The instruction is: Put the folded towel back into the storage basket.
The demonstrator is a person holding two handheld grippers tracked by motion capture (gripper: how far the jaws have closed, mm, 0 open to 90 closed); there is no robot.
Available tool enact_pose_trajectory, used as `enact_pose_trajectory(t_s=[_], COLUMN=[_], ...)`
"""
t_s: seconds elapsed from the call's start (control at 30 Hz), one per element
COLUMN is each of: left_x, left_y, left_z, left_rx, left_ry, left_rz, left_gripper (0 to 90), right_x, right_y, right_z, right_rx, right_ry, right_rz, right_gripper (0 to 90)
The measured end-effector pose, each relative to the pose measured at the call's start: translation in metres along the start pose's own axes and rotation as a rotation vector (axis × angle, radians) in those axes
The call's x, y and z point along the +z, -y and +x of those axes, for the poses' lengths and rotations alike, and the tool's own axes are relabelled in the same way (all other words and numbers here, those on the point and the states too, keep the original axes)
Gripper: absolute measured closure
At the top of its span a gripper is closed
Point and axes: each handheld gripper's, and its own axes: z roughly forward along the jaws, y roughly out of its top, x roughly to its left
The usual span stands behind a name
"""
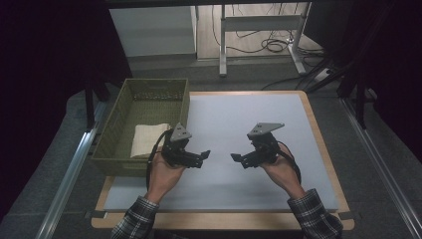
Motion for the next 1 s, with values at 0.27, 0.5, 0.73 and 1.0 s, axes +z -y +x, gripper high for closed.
enact_pose_trajectory(t_s=[0.27, 0.5, 0.73, 1.0], left_x=[0.016, 0.023, 0.032, 0.046], left_y=[0.005, 0.010, 0.017, 0.036], left_z=[-0.021, -0.041, -0.053, -0.064], left_rx=[0.032, 0.067, 0.058, 0.079], left_ry=[0.024, 0.050, 0.121, 0.134], left_rz=[-0.005, -0.007, -0.014, 0.020], left_gripper=[0.0, 0.0, 0.0, 0.0], right_x=[-0.017, -0.033, -0.050, -0.061], right_y=[0.025, 0.046, 0.069, 0.093], right_z=[-0.011, -0.019, -0.024, -0.025], right_rx=[0.028, 0.049, 0.073, 0.092], right_ry=[0.026, 0.048, 0.076, 0.097], right_rz=[0.002, 0.004, 0.000, -0.005], right_gripper=[2.8, 2.8, 2.8, 2.9])
